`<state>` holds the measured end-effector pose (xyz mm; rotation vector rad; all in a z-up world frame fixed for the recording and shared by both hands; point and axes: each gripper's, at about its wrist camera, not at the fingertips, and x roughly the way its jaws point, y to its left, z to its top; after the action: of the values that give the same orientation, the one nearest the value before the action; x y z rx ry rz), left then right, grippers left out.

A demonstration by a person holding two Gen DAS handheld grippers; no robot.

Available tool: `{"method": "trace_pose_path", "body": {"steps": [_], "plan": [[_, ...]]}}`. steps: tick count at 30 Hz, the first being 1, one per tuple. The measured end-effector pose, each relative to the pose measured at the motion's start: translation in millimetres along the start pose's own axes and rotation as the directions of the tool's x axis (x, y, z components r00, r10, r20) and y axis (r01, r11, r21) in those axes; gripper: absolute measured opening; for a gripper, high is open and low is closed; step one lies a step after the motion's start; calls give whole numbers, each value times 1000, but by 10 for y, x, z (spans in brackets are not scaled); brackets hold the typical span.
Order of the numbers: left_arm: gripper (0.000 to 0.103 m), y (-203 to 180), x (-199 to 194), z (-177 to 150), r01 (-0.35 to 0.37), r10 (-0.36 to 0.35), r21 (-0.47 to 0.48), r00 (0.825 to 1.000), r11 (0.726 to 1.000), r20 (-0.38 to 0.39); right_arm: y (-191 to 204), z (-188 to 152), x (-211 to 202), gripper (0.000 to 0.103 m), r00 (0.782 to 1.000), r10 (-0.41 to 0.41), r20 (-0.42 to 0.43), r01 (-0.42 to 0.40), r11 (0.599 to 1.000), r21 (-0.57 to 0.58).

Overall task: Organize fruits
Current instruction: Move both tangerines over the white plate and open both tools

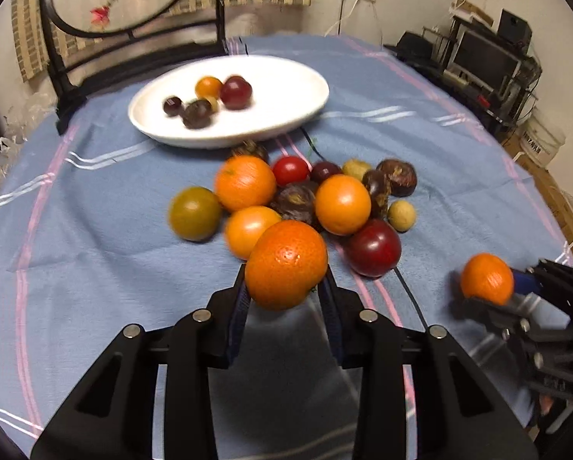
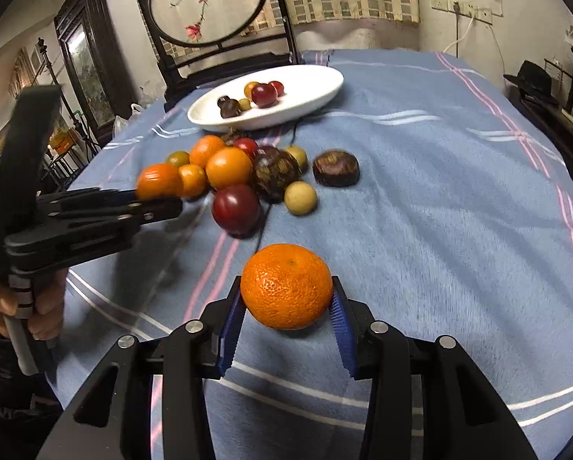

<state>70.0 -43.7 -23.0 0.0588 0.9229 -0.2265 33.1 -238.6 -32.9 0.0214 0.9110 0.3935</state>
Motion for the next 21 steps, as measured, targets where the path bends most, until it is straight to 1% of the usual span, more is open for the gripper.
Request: {"method": "trace_pose_path", "body": {"steps": [3, 8, 12, 14, 16, 18, 21], "plan": [[34, 128, -220, 52, -4, 5, -6, 999, 1000, 48, 72, 147, -74, 43, 999, 2, 40, -1, 1000, -17], [34, 314, -480, 301, -11, 12, -13, 992, 1000, 126, 227, 582, -231, 43, 989, 30, 143, -24, 999, -49], [34, 430, -477, 570, -37, 38, -8, 987, 999, 158, 359, 958, -211, 43, 979, 28, 204, -11, 996, -85], [35, 489, -363, 724, -46, 48, -12, 988, 999, 145, 424, 1178, -99, 43, 975, 43, 220, -22, 995, -98], [35, 540, -227, 841, -41, 42, -15, 990, 999, 136, 473, 1356, 79, 43, 978, 39, 206, -15, 993, -117], [35, 609, -7, 963, -50, 54, -40, 994, 998, 100, 515, 1488, 294, 43, 983, 13, 181, 11, 992, -130], [35, 711, 324, 1121, -52, 55, -65, 998, 997, 41, 494, 1642, 677, 43, 995, 2, 100, 10, 992, -126]]}}
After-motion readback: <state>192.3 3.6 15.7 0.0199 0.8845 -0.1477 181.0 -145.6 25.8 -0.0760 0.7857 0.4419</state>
